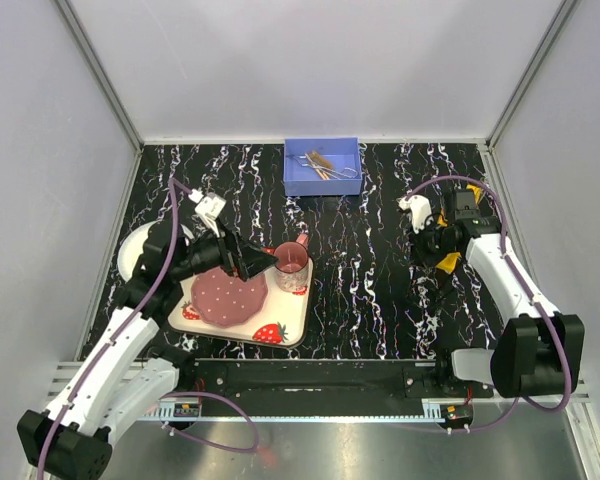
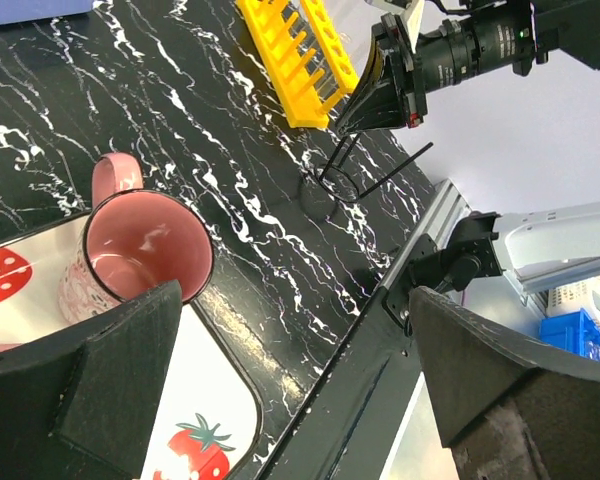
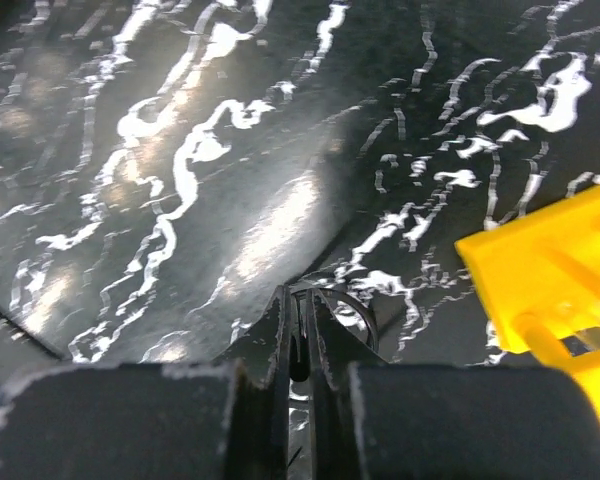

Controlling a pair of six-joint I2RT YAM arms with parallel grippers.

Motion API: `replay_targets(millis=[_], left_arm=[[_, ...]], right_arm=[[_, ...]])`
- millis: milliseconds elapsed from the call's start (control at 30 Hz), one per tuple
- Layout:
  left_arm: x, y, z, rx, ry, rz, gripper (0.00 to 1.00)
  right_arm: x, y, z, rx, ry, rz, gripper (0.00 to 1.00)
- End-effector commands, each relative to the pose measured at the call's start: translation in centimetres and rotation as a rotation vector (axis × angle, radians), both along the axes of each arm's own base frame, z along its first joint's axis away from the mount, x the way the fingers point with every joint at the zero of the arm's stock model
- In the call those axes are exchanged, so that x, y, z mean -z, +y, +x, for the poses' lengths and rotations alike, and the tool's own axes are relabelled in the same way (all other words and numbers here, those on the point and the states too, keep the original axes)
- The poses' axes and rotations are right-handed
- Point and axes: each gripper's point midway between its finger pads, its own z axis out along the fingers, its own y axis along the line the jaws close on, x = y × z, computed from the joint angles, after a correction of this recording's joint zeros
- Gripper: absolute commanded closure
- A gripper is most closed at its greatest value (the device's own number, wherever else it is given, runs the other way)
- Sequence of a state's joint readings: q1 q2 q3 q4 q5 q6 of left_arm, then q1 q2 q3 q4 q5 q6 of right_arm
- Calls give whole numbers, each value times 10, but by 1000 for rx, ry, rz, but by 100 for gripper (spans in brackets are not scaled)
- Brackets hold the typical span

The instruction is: Organize the chemistry lab equipment

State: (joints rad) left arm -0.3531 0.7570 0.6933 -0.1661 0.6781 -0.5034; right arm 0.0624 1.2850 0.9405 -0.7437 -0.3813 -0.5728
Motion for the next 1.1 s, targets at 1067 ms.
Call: replay_targets(millis=[1067], left_arm=[[25, -241, 3, 232, -154, 220, 38]], right_arm=[[-123, 105, -53, -358, 108, 704, 100]])
